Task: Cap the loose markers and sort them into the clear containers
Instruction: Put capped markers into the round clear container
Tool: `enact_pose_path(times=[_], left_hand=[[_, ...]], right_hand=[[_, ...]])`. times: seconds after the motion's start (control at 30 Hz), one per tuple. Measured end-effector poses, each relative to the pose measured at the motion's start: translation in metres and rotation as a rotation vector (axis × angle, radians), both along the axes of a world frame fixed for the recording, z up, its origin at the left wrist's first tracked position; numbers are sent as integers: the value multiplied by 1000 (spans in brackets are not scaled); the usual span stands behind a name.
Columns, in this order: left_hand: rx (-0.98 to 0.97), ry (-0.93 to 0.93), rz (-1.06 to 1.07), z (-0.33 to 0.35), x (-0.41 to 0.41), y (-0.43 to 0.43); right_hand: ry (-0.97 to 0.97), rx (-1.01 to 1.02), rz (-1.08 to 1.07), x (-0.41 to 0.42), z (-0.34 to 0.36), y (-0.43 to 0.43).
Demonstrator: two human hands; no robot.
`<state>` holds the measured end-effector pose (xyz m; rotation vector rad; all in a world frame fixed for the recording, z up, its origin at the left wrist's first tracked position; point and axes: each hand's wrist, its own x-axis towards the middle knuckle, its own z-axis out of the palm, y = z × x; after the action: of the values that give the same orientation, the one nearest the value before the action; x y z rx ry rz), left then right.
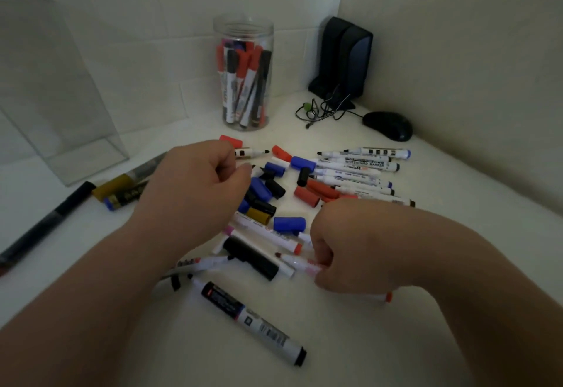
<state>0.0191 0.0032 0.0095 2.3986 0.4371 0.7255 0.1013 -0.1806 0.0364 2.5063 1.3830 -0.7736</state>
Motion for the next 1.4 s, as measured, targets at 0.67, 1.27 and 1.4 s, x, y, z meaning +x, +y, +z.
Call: enact_pose_path(times=[0.67, 1.27, 1.4], left_hand=[[548, 814, -411, 20, 88, -49], [-1169, -133, -294, 8, 12, -6], [-1165, -142, -311, 8, 8, 2]], right_hand=[[127, 839, -414, 80, 5, -48], [525, 963, -304, 55, 8, -35], [511, 880, -256, 51, 8, -34]])
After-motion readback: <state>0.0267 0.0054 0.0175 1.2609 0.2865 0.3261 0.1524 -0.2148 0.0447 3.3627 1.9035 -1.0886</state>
